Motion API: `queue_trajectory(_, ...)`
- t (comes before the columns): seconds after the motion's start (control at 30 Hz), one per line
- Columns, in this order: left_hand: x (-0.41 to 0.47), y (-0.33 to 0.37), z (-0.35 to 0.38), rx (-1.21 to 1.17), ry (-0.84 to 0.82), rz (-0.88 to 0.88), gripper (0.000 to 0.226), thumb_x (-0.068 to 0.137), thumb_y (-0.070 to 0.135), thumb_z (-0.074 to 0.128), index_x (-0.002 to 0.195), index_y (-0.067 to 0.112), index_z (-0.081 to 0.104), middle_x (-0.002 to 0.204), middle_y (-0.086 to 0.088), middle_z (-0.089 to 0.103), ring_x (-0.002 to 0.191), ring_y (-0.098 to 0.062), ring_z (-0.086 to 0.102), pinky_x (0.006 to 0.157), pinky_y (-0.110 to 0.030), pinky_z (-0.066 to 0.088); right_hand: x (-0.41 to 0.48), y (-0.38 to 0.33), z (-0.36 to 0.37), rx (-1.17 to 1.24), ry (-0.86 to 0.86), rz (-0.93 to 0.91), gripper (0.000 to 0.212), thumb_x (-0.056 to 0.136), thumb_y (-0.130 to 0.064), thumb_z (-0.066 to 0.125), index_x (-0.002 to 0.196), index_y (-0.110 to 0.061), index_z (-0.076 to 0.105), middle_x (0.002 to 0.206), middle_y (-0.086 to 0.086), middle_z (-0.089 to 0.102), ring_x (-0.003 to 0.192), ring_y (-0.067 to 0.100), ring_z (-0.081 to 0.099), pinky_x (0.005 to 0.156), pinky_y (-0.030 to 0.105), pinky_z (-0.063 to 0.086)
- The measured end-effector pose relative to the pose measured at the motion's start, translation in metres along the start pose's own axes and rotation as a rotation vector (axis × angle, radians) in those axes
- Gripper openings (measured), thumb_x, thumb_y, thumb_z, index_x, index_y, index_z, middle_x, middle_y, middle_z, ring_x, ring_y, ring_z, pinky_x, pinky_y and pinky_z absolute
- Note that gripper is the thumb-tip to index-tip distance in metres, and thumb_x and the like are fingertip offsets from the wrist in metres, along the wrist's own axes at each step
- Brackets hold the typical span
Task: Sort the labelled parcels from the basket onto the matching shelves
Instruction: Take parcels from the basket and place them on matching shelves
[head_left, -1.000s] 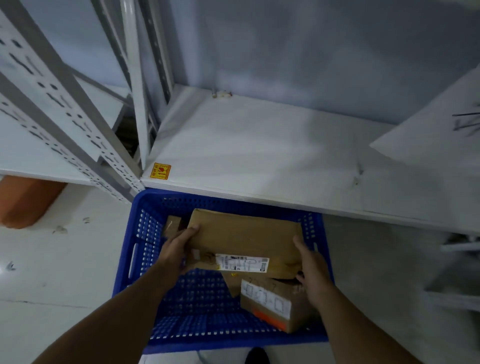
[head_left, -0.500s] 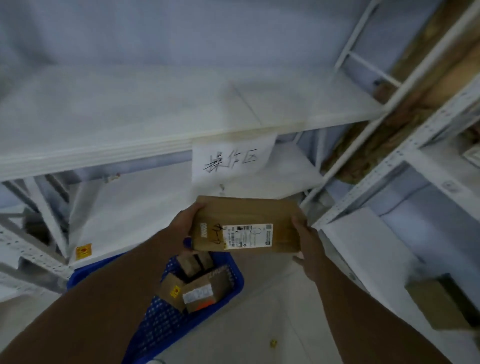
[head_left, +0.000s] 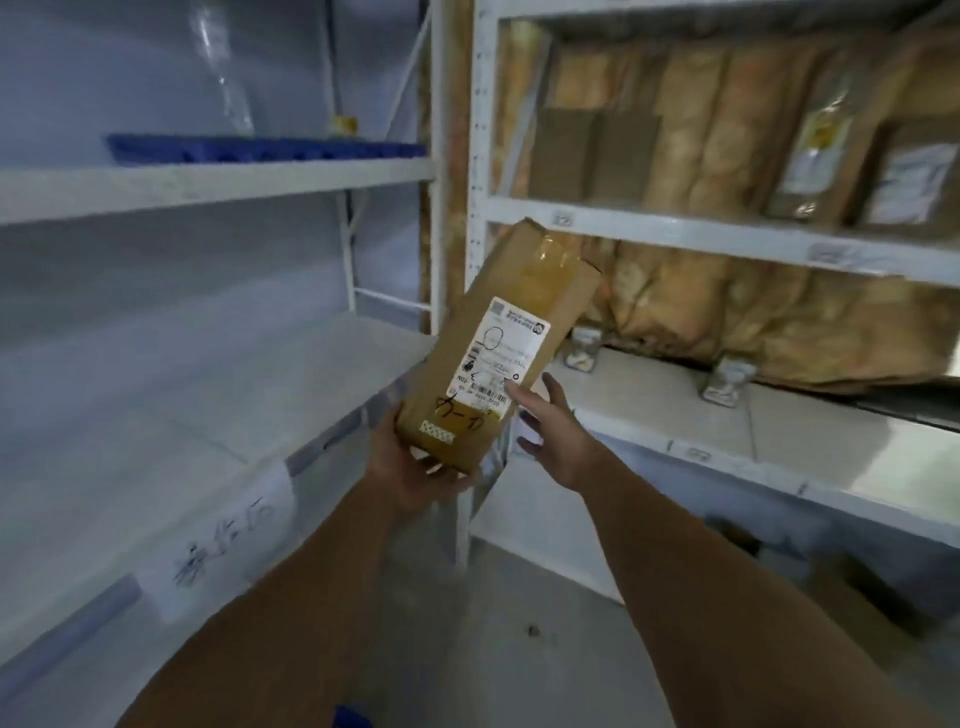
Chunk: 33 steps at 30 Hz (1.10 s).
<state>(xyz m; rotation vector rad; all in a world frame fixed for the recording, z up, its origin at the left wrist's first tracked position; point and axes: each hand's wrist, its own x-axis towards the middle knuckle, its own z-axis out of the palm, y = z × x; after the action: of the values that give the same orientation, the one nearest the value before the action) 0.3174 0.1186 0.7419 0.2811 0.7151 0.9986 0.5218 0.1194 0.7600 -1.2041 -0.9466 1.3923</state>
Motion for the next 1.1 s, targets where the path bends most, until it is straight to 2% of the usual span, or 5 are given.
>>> queue_trajectory(0.3,-0.062,-0.084,0.179,0.134,-0.321,0.017,0.078,0.081,0.075,0.061,0.128,0.014,0.065,0.12,-0.022,0.063,0.123,-0.039,0.055,0.101,-0.062,0.046,-0.137,-0.162,-0.12,0.058,0.206,-0.361,0.078,0.076,-0.034,0.087,0.142,-0.033,0.045,0.114,0.0,0.078,0.114,0.029,0.07,0.097,0.052,0.057)
queue_trajectory(0.47,-0.097,-0.129,0.246,0.479,-0.451,0.237,0.047,0.075,0.045,0.082,0.118,0.032,0.069,0.138,-0.001,0.061,0.13,-0.025,0.054,0.112,-0.057,0.042,-0.193,-0.189,-0.152,0.226,0.281,-0.405,0.063,0.08,-0.046,0.084,0.135,-0.025,0.058,0.115,0.002,0.078,0.111,0.024,0.073,0.085,0.04,0.063)
queue_trajectory(0.57,-0.106,-0.135,0.269,0.648,-0.436,0.419,0.031,0.097,0.017,0.067,0.124,0.026,0.056,0.122,0.001,0.062,0.11,-0.013,0.061,0.095,-0.024,0.055,-0.211,-0.192,-0.16,0.217,0.269,-0.38,0.058,0.083,-0.055,0.078,0.133,-0.028,0.063,0.123,0.001,0.075,0.124,0.025,0.065,0.096,0.046,0.059)
queue_trajectory(0.9,-0.121,-0.041,0.326,1.29,-0.216,0.819,0.063,0.048,0.02,0.098,0.1,0.028,0.064,0.097,0.003,0.073,0.091,-0.022,0.07,0.085,-0.037,0.058,-0.269,-0.198,-0.227,-0.635,0.659,-0.302,0.027,0.087,-0.042,0.078,0.099,-0.019,0.071,0.101,0.0,0.072,0.097,0.021,0.068,0.09,0.04,0.058)
queue_trajectory(1.1,-0.143,-0.02,0.344,1.57,-0.634,0.686,0.08,0.063,0.012,0.094,0.131,0.033,0.056,0.107,0.007,0.073,0.095,-0.013,0.071,0.082,-0.027,0.055,-0.256,-0.207,-0.22,-0.802,0.363,-0.306,0.12,0.054,-0.053,0.098,0.155,-0.035,0.035,0.152,-0.009,0.042,0.14,0.022,0.042,0.116,0.054,0.04)
